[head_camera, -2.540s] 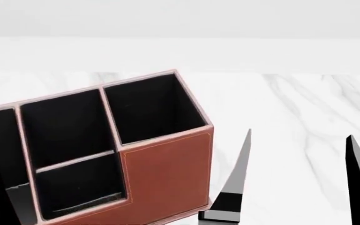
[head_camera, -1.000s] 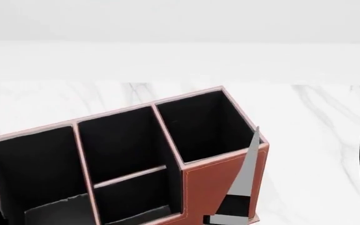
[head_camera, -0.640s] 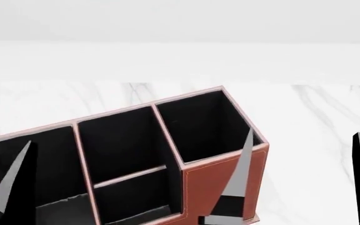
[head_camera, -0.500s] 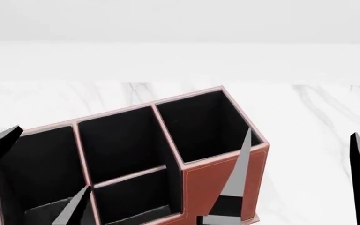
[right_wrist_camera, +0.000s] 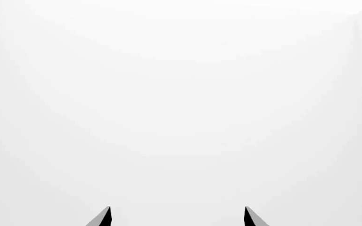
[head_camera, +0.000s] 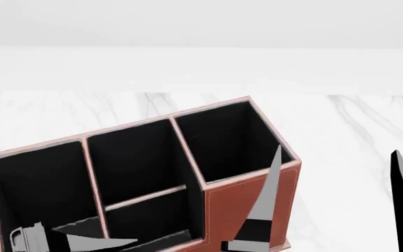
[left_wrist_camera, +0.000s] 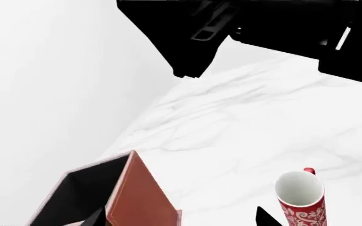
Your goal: Pick up the book and place it in the front compartment of the caddy.
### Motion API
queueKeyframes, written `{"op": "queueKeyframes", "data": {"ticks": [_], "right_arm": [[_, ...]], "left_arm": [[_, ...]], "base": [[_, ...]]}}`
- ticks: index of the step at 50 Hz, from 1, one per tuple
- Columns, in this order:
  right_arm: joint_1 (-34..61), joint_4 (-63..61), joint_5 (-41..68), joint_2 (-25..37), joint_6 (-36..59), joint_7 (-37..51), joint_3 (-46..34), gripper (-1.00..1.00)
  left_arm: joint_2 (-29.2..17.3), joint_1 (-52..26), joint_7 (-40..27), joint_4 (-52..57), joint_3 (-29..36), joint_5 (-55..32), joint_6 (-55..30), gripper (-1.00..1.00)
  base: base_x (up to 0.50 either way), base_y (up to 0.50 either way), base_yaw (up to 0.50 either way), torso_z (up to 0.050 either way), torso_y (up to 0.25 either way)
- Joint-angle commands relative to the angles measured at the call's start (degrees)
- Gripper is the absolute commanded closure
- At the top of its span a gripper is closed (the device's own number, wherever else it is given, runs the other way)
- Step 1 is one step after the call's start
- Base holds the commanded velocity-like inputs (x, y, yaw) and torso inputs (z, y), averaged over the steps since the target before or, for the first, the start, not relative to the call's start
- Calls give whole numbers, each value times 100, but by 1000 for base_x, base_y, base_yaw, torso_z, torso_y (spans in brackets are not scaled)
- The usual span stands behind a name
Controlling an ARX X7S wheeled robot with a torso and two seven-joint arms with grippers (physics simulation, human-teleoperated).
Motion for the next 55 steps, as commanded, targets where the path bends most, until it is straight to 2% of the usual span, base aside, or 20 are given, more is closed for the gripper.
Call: {"op": "queueKeyframes", "data": {"ticks": [1,10,17,33,35,40,44,45,46,55], "right_arm": [[32,-41,40,61,7,53,8,-100],[52,10,10,0,45,35,-50,-100],[61,9,12,-16,83,62,-70,-100],[59,25,15,19,48,89,-84,-100],[76,28,25,0,85,93,-95,-100],[48,71,2,0,53,94,-117,-100],[60,73,-1,-7,67,99,-134,-100],[54,88,-8,-6,60,91,-141,-100],[48,101,-5,-3,45,90,-141,-100],[43,141,4,-13,2,67,-159,-100]], "left_arm": [[-122,-182,174,-108,788,349,-107,-100],[-65,-219,93,-32,1067,135,-484,-100],[-23,-227,59,-209,1420,289,-659,-100],[310,-547,-430,-202,1016,-1177,-1655,-100],[417,-567,-637,-357,788,-1633,-1881,-100],[445,-620,-726,-529,879,-1563,-1940,-100],[608,-690,-1069,-785,625,-2074,-2293,-100],[619,-730,-1034,-859,680,-1874,-2196,-100],[674,-765,-1180,-893,559,-2142,-2359,-100],[965,-1031,-1752,-1372,368,-2630,-2927,-100]], "base": [[0,0,0,0,0],[0,0,0,0,0],[0,0,0,0,0],[0,0,0,0,0],[0,0,0,0,0],[0,0,0,0,0],[0,0,0,0,0],[0,0,0,0,0],[0,0,0,0,0],[0,0,0,0,0]]}}
